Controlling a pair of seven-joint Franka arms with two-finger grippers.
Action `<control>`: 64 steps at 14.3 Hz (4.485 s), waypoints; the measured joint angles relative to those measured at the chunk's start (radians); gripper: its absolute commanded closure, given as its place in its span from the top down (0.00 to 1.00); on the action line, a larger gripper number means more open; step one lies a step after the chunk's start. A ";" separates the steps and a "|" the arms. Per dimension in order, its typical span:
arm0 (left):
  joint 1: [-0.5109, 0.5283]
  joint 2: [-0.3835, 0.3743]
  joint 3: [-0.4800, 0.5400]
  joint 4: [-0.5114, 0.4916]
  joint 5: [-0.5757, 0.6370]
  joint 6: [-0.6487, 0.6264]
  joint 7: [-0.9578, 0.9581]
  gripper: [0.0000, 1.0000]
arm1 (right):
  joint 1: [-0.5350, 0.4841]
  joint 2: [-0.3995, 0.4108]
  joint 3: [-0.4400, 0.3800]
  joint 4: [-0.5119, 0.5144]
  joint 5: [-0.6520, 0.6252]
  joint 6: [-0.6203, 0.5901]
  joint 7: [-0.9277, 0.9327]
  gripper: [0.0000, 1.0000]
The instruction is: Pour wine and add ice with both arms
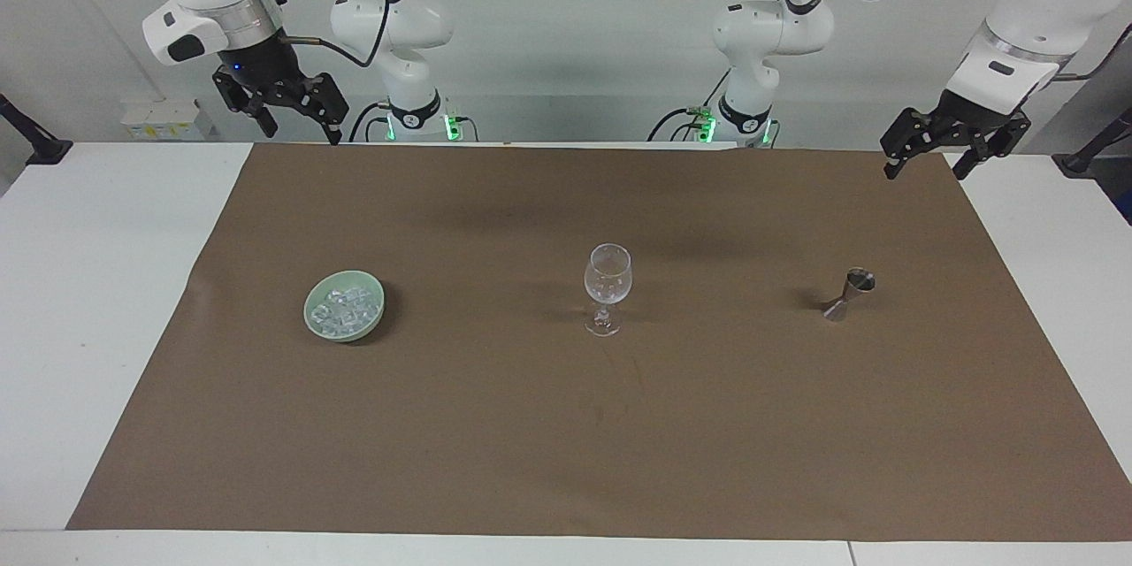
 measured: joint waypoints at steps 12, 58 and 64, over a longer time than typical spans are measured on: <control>0.000 0.000 0.004 0.001 -0.002 0.003 -0.003 1.00 | 0.000 0.000 0.000 0.000 0.000 0.000 0.000 1.00; 0.558 0.230 0.029 -0.253 -0.908 -0.202 -0.783 1.00 | 0.000 0.000 0.000 0.000 0.000 0.000 0.000 1.00; 0.565 0.329 0.029 -0.251 -0.945 -0.202 -0.782 1.00 | 0.000 0.000 0.000 0.000 0.000 0.000 0.000 1.00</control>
